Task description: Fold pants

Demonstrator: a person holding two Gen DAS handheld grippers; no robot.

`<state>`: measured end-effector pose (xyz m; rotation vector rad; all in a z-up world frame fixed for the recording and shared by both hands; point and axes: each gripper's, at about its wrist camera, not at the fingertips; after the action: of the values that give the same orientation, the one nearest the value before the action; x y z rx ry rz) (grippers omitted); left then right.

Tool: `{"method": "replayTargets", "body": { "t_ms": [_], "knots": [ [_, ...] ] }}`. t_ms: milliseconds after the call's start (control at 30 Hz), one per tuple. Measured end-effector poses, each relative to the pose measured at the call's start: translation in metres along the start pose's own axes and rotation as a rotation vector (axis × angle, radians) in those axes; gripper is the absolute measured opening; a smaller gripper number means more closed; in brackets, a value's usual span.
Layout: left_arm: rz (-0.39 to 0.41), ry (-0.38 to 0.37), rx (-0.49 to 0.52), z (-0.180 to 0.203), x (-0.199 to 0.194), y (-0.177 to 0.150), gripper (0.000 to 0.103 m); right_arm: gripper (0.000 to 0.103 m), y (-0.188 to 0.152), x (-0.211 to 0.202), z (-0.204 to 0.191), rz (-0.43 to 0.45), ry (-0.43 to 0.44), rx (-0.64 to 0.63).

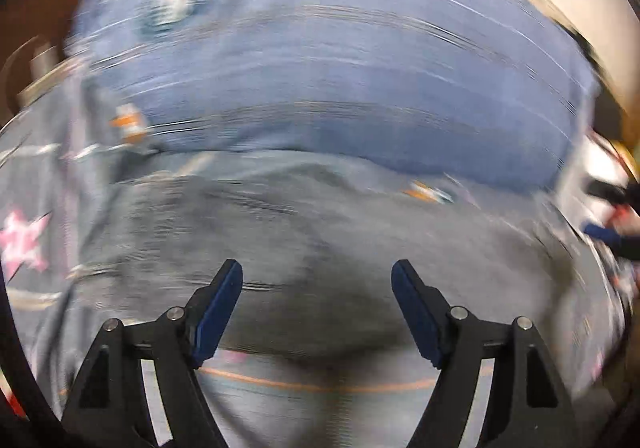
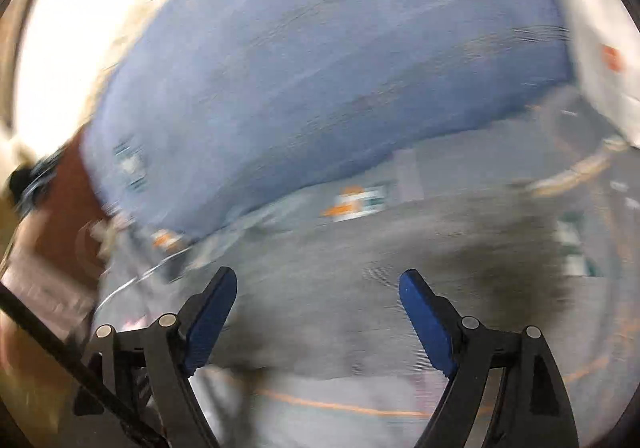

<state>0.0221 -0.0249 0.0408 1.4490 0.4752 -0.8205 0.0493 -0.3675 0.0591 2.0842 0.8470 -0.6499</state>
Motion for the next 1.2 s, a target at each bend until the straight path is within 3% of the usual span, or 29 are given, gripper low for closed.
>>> {"method": "replayTargets", "body": {
  "t_ms": [133, 267, 400, 500, 533, 600, 667, 800, 867, 933, 967, 1000, 1200],
  "knots": [
    [-0.027, -0.116, 0.206, 0.083, 0.016, 0.000, 0.076, 0.088, 0.012, -0.014, 0.065, 0.009, -0.144, 0.123],
    [-0.081, -0.218, 0.426, 0.168, 0.039, -0.013, 0.076, 0.085, 0.015, -0.035, 0.121, 0.067, -0.141, 0.280],
    [-0.096, -0.209, 0.672, 0.247, 0.065, -0.042, 0.076, 0.080, 0.018, -0.063, 0.157, 0.122, -0.109, 0.365],
    [-0.144, -0.230, 0.758, 0.287, 0.084, -0.054, 0.076, 0.078, 0.018, -0.068, 0.178, 0.124, -0.075, 0.431],
    [-0.162, -0.225, 0.781, 0.298, 0.091, -0.059, 0.074, 0.078, 0.017, -0.067, 0.185, 0.124, -0.057, 0.453],
    [-0.172, -0.189, 0.823, 0.317, 0.109, -0.064, 0.058, 0.077, 0.013, -0.069, 0.202, 0.131, -0.032, 0.514],
    [-0.156, -0.170, 0.823, 0.328, 0.118, -0.060, 0.057, 0.072, 0.009, -0.068, 0.219, 0.131, -0.004, 0.580],
    [-0.142, -0.230, 0.828, 0.345, 0.119, -0.059, 0.057, 0.071, 0.003, -0.061, 0.235, 0.111, 0.034, 0.634],
    [-0.122, -0.208, 0.860, 0.348, 0.121, -0.065, 0.057, 0.071, 0.001, -0.056, 0.240, 0.094, 0.075, 0.660],
    [-0.128, -0.214, 0.845, 0.348, 0.120, -0.063, 0.047, 0.071, -0.001, -0.050, 0.241, 0.073, 0.096, 0.670],
    [-0.135, -0.213, 0.830, 0.346, 0.121, -0.059, 0.029, 0.071, -0.002, -0.048, 0.241, 0.065, 0.098, 0.672],
    [-0.147, -0.217, 0.808, 0.344, 0.123, -0.053, 0.021, 0.071, -0.002, -0.045, 0.242, 0.056, 0.100, 0.674],
    [-0.139, -0.337, 0.564, 0.304, 0.101, -0.023, 0.015, 0.072, -0.001, -0.018, 0.235, -0.047, 0.119, 0.632]
  ]
}}
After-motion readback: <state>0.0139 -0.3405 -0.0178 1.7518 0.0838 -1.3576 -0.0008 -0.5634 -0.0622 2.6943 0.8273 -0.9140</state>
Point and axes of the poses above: each gripper's, at about its wrist camera, not at the fingertips, and x roughly the way its jaws point, z to its right, y to its top, and after that the axes turned 2 degrees about y, right-handed
